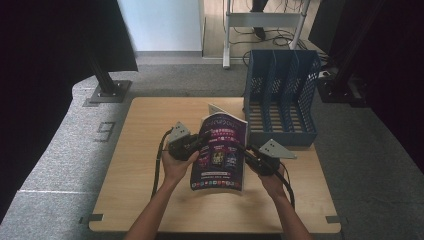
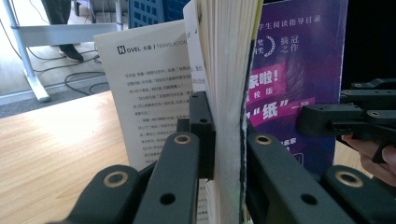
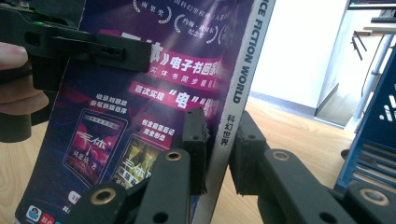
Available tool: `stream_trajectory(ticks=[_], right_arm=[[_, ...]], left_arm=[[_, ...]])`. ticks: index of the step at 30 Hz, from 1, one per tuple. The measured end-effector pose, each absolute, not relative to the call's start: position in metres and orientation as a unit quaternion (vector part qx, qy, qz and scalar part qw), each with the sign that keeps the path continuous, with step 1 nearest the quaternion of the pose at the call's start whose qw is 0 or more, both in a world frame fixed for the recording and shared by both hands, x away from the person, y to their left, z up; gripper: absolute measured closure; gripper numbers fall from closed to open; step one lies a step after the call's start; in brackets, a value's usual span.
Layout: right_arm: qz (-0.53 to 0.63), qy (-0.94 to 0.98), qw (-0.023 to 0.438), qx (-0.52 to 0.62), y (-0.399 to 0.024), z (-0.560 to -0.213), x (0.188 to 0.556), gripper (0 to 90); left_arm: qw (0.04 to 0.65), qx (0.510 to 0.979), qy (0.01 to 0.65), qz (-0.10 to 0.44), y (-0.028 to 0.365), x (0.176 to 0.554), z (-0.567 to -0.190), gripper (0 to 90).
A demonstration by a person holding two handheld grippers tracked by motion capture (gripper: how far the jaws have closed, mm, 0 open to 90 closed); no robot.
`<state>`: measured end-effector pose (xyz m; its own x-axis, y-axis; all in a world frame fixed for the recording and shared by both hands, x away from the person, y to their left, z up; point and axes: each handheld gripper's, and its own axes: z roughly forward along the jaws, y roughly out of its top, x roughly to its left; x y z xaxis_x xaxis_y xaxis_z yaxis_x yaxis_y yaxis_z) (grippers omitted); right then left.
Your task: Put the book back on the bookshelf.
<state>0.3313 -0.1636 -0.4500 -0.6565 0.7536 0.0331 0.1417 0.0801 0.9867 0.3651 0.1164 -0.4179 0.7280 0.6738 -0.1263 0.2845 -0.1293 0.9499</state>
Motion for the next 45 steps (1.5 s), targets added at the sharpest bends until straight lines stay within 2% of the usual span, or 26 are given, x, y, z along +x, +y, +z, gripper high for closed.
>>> stream_trajectory(ticks=[45], right_arm=[[0.589,0.682,0.297,0.316,-0.166,-0.452,0.338,78.6]], left_arm=[[0.572,0.73,0.33,0.178,0.106,0.38,-0.419,85.8]])
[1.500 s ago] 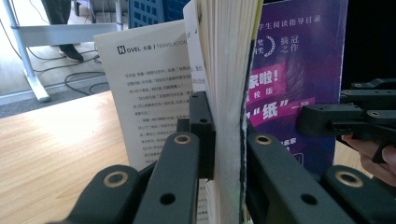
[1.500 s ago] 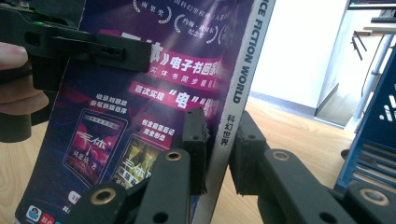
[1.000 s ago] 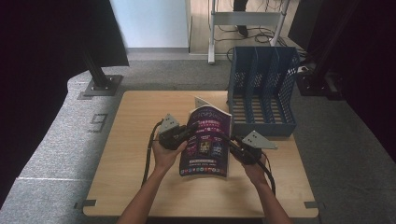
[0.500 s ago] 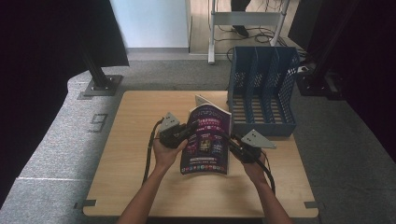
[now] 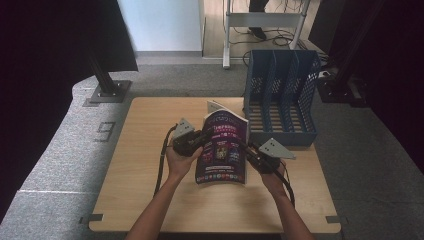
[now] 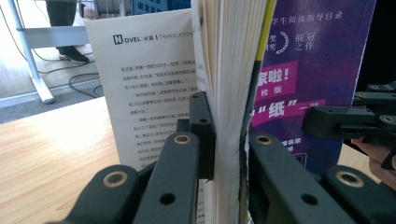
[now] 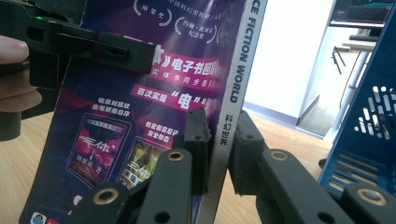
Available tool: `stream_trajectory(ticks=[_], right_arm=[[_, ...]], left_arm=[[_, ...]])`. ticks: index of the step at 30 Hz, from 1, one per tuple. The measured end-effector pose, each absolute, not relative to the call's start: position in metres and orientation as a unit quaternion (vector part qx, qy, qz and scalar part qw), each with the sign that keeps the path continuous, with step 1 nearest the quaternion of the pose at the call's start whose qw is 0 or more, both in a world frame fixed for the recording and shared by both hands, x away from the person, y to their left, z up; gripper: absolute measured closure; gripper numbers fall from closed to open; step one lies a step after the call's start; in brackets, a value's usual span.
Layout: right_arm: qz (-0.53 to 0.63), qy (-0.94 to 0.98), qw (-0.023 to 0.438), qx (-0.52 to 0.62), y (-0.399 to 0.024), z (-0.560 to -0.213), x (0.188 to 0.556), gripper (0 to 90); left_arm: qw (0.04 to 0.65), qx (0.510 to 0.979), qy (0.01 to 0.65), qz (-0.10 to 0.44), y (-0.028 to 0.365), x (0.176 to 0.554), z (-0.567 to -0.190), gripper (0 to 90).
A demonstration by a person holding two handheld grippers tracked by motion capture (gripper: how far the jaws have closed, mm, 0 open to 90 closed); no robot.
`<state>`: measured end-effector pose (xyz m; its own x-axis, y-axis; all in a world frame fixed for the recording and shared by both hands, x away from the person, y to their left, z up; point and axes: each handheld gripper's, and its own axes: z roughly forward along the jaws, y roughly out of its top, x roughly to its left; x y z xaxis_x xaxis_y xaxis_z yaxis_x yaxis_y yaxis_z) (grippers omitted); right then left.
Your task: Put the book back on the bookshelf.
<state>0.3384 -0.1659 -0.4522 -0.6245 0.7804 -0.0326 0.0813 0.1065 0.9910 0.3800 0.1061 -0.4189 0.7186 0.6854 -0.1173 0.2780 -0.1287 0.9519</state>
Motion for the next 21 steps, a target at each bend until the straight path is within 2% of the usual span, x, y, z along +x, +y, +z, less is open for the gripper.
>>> stream_trajectory(ticks=[9,15,18,21], right_arm=[[0.595,0.687,0.287,0.303,-0.17,-0.456,0.324,79.7],[0.604,0.686,0.282,0.291,-0.172,-0.457,0.314,80.5],[0.61,0.685,0.279,0.285,-0.175,-0.459,0.308,80.9],[0.609,0.687,0.28,0.281,-0.175,-0.459,0.306,81.0]], left_arm=[[0.587,0.723,0.321,0.172,0.115,0.364,-0.426,83.7],[0.596,0.72,0.312,0.173,0.12,0.357,-0.428,76.2],[0.595,0.716,0.317,0.179,0.122,0.356,-0.433,66.5],[0.582,0.721,0.325,0.187,0.121,0.359,-0.436,52.7]])
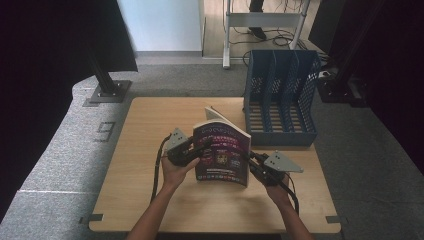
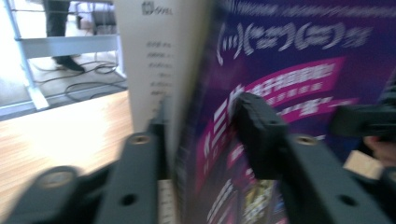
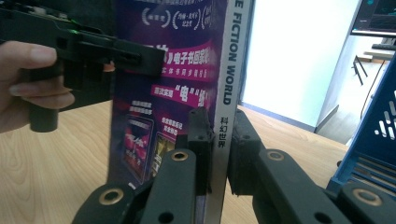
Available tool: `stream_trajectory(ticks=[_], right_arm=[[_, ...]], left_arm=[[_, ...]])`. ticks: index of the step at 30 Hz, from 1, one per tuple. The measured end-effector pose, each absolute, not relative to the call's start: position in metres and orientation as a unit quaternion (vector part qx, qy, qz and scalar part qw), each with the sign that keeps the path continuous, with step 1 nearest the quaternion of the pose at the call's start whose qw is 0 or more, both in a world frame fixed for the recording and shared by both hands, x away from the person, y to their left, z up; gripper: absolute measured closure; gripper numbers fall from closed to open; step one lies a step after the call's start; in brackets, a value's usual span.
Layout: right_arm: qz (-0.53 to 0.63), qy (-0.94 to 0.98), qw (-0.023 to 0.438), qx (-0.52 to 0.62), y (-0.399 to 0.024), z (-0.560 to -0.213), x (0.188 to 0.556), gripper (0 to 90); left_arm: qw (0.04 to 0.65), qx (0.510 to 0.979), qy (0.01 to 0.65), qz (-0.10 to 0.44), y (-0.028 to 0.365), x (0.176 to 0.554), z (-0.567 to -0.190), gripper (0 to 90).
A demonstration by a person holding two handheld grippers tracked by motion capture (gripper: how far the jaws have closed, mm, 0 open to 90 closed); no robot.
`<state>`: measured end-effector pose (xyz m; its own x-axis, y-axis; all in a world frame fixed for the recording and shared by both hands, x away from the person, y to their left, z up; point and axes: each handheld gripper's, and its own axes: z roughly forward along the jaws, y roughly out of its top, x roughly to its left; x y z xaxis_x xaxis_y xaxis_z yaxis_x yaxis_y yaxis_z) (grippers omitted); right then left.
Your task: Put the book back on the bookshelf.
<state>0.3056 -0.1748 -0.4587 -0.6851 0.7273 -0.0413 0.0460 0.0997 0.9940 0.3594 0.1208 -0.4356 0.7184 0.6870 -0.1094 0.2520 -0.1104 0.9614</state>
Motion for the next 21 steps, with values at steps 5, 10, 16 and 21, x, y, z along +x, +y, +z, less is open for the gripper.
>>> stream_trajectory(ticks=[5,10,16,21], right_arm=[[0.61,0.69,0.28,0.272,-0.173,-0.459,0.303,81.2],[0.607,0.694,0.283,0.266,-0.17,-0.46,0.301,81.5],[0.607,0.695,0.286,0.261,-0.17,-0.46,0.299,81.6],[0.608,0.695,0.287,0.255,-0.173,-0.461,0.296,81.4]], left_arm=[[0.575,0.722,0.338,0.185,0.121,0.365,-0.436,36.8],[0.578,0.722,0.34,0.175,0.122,0.377,-0.432,26.5],[0.578,0.729,0.326,0.166,0.119,0.385,-0.429,19.4],[0.583,0.735,0.31,0.153,0.11,0.388,-0.425,18.6]])
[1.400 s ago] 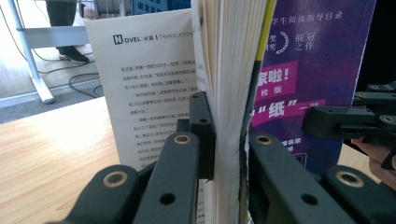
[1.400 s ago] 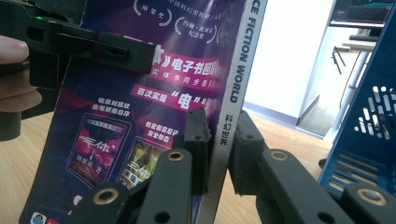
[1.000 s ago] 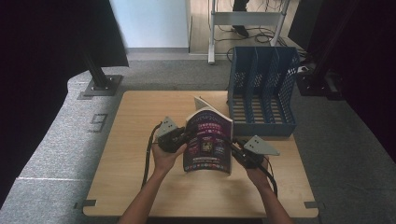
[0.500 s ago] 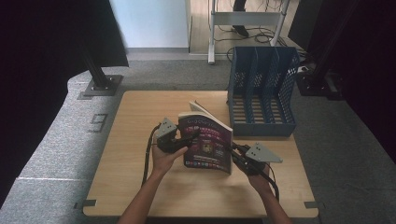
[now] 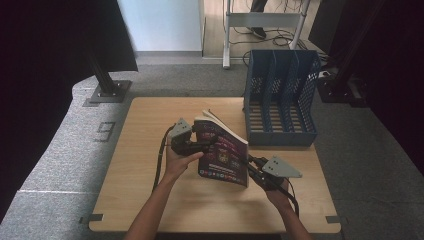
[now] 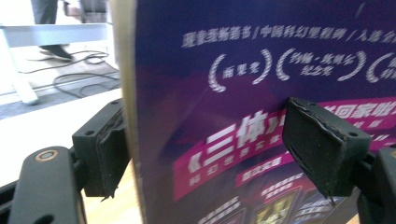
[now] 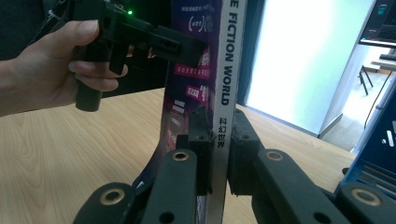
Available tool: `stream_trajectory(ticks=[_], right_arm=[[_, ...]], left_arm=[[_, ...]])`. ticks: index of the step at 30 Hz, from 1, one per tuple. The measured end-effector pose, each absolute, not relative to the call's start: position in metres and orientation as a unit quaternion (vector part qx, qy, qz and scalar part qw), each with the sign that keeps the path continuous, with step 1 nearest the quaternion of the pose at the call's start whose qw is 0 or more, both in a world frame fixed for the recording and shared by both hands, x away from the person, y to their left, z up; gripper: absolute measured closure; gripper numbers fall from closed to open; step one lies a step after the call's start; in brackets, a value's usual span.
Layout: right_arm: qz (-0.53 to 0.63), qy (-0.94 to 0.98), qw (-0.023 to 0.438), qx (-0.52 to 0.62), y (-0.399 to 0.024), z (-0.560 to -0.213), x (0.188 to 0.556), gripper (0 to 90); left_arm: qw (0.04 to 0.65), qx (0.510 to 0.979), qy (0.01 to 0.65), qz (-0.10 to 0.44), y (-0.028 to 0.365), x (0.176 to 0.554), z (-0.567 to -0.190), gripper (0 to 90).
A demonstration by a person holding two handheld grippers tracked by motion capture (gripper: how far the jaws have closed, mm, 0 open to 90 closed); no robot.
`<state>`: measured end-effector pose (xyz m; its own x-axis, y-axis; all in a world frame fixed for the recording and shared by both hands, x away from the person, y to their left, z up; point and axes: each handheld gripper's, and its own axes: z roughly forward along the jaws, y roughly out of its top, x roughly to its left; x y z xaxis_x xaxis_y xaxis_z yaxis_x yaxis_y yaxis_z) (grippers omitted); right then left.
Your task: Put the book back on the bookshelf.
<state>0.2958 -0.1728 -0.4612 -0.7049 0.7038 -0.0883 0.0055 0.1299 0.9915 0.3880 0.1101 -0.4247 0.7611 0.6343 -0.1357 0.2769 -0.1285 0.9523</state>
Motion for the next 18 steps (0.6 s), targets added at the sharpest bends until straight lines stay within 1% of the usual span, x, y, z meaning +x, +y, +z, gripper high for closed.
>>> stream_trajectory(ticks=[10,13,18], right_arm=[[0.61,0.689,0.299,0.251,-0.174,-0.46,0.295,81.5],[0.616,0.683,0.306,0.246,-0.172,-0.457,0.295,81.5],[0.613,0.686,0.308,0.243,-0.173,-0.46,0.294,81.0]], left_arm=[[0.591,0.731,0.308,0.146,0.108,0.387,-0.417,21.3],[0.595,0.732,0.298,0.148,0.108,0.383,-0.409,21.6],[0.597,0.733,0.29,0.152,0.107,0.379,-0.409,23.1]])
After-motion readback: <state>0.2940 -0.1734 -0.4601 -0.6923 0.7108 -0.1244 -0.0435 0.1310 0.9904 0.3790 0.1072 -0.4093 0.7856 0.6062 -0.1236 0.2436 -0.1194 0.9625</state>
